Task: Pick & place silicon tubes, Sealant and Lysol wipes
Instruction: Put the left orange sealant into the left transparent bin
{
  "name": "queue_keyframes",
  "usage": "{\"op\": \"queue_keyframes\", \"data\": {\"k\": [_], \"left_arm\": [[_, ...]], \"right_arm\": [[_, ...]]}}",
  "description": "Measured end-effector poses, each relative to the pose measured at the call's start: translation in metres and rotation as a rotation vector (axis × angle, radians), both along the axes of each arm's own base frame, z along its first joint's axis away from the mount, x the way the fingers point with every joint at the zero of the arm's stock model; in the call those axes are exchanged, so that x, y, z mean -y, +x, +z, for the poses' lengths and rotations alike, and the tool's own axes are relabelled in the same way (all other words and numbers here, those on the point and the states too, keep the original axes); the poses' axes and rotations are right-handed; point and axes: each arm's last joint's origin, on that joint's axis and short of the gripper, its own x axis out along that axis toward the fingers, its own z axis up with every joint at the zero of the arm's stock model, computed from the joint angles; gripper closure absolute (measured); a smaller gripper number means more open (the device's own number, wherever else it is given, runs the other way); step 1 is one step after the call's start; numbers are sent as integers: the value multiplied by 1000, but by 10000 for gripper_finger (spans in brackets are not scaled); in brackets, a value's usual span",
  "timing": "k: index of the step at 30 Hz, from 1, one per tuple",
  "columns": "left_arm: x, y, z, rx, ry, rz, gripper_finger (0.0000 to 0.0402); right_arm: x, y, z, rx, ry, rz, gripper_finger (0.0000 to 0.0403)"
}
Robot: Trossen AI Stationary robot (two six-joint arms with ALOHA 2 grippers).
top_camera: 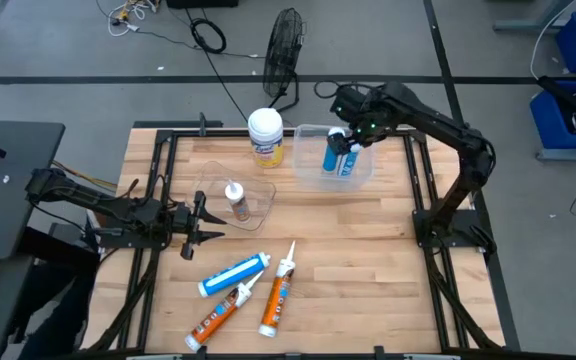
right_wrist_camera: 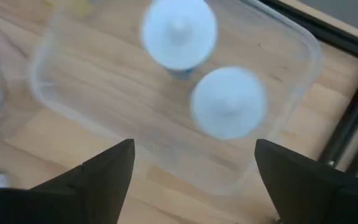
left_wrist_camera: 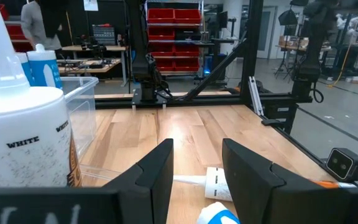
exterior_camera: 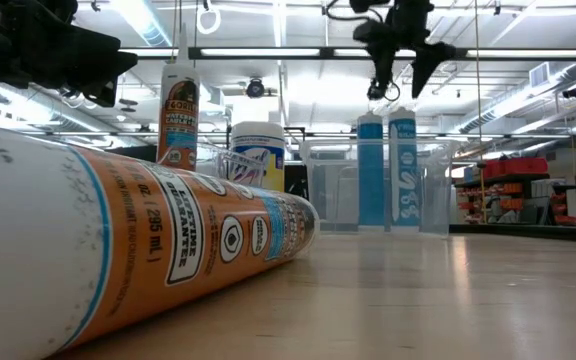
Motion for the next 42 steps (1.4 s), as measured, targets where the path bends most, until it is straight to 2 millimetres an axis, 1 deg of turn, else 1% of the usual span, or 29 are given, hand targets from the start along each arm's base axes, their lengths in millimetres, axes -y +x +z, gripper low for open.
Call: {"op": "queue_keyframes", "data": {"k": [5, 10, 13, 19, 23, 28, 32, 37, 39, 42], "left_arm": [[0, 0, 0, 0, 0, 0, 259], [0, 0, 0, 0, 0, 0, 259], [0, 0, 0, 0, 0, 0, 259], [0, 0, 0, 0, 0, 0, 259], [0, 0, 0, 0, 0, 0, 259], [0, 0, 0, 0, 0, 0, 259], [0, 0, 0, 0, 0, 0, 259], [0, 0, 0, 0, 0, 0, 259], [0, 0, 0, 0, 0, 0, 259], [0, 0, 0, 0, 0, 0, 259]], "right_arm": [[-10, 1, 26, 98, -13, 26, 69], [-32, 9, 46, 204, -35, 141, 69], [-49, 17, 51, 242, -61, 221, 69], [-95, 39, 52, 318, -123, 423, 69], [-128, 53, 39, 356, -108, 489, 69], [-166, 69, 7, 378, -35, 537, 69], [-191, 74, -23, 351, -6, 586, 69], [-225, 81, -55, 435, 33, 633, 69], [-235, 81, -67, 451, 34, 660, 69], [-244, 80, -84, 453, -15, 668, 69]]}}
